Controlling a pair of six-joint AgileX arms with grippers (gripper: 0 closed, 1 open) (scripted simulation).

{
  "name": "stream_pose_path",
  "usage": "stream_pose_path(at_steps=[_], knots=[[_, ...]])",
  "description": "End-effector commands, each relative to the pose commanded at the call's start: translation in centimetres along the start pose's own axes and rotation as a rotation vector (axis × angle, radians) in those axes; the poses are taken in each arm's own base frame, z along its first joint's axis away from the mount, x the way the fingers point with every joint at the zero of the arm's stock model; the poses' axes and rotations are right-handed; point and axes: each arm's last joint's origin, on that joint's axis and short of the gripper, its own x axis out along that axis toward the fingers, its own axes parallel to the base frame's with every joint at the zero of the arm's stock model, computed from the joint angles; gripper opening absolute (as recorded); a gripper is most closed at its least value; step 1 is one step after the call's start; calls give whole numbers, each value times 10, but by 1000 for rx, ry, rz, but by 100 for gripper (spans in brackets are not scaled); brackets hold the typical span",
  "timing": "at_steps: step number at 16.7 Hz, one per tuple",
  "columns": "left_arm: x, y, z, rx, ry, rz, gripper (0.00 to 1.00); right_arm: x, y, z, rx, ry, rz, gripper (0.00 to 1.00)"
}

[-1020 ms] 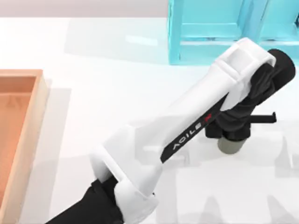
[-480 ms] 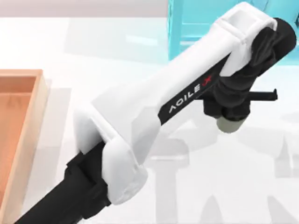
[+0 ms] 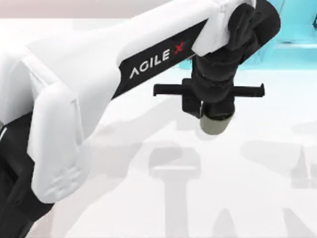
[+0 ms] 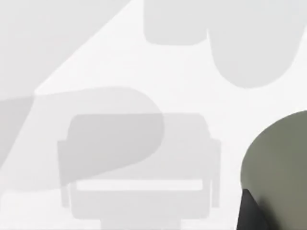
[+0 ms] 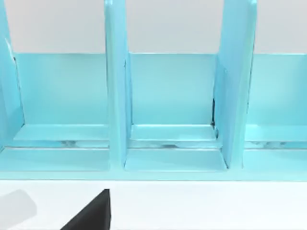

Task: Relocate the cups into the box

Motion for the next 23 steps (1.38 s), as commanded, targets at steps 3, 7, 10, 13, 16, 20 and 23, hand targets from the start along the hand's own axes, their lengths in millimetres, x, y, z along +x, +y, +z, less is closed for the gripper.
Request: stream_pose_path(at_steps=[3, 7, 10, 13, 16, 20, 23], knots=[[-11, 22, -7, -4, -11, -9, 0, 0, 0, 0, 0, 0, 0, 100], [-18, 34, -12, -8, -23, -20, 0, 0, 0, 0, 0, 0, 0, 100], [-18, 34, -12, -8, -23, -20, 0, 0, 0, 0, 0, 0, 0, 100], [-18, 37, -10, -1, -19, -18, 0, 0, 0, 0, 0, 0, 0, 100], [-21, 72, 15, -2, -14, -18, 0, 0, 0, 0, 0, 0, 0, 100], [-20, 181, 62, -5, 31, 10, 0, 0, 0, 0, 0, 0, 0, 100], [-20, 299, 73, -25, 92, 32, 0, 0, 0, 0, 0, 0, 0, 100]])
